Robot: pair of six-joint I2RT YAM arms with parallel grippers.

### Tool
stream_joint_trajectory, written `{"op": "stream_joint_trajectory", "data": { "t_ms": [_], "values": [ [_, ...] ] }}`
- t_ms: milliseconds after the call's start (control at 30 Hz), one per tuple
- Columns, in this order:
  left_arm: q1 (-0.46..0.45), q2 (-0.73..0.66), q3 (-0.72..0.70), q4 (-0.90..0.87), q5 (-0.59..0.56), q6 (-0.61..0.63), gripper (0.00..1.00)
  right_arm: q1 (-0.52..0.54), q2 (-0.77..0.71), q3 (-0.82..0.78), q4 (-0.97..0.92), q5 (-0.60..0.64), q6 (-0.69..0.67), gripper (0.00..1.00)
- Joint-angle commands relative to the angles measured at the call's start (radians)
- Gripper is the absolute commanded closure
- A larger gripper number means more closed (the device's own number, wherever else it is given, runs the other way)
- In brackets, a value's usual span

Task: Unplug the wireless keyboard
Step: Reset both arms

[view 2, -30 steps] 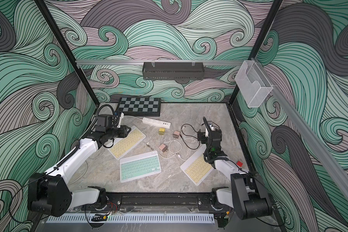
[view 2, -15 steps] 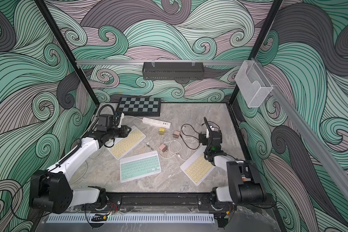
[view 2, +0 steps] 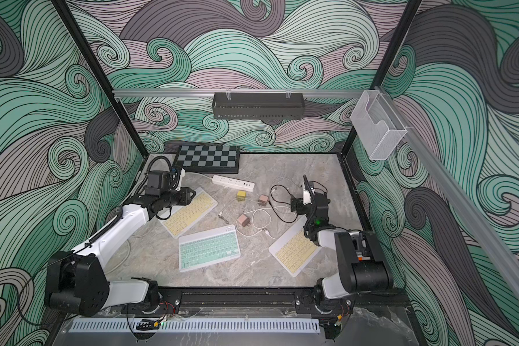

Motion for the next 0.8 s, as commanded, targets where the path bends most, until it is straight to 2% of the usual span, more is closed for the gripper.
{"op": "stream_joint_trajectory", "data": {
  "t_ms": [0,100,200,300,400,467,567,600,633,767],
  "values": [
    [-0.007,0.006,-0.001,0.014,-0.014,-0.005,0.60,-0.009,0.024,-0.030,0.103,-0.053,-0.016,0.01],
    [-0.007,-0.006,-0.013,0.028,-0.025,-0.003,0.58,-0.010,0.035,-0.030,0.121,-0.052,-0.014,0.01],
    [-0.007,-0.030,-0.036,0.056,-0.056,0.002,0.50,-0.014,0.038,-0.029,0.120,-0.057,-0.009,0.01],
    [-0.007,-0.067,-0.072,0.096,-0.090,0.003,0.42,-0.020,0.048,-0.031,0.135,-0.009,0.016,0.01],
    [-0.007,-0.121,-0.121,0.154,-0.122,0.007,0.31,-0.020,0.044,-0.031,0.126,-0.010,0.014,0.01],
    [-0.007,-0.174,-0.164,0.198,-0.165,0.015,0.20,-0.020,0.044,-0.031,0.130,-0.010,0.014,0.01],
    [-0.007,-0.253,-0.238,0.267,-0.260,0.021,0.16,-0.021,0.044,-0.031,0.130,-0.011,0.014,0.01],
    [-0.007,-0.275,-0.262,0.291,-0.287,0.023,0.06,-0.018,0.044,-0.031,0.129,-0.010,0.014,0.01],
    [-0.007,-0.298,-0.287,0.308,-0.317,0.019,0.02,-0.019,0.044,-0.031,0.129,-0.010,0.014,0.01],
    [-0.007,-0.373,-0.404,0.384,-0.459,-0.002,0.01,-0.020,0.045,-0.031,0.129,-0.011,0.014,0.01]
  ]
}}
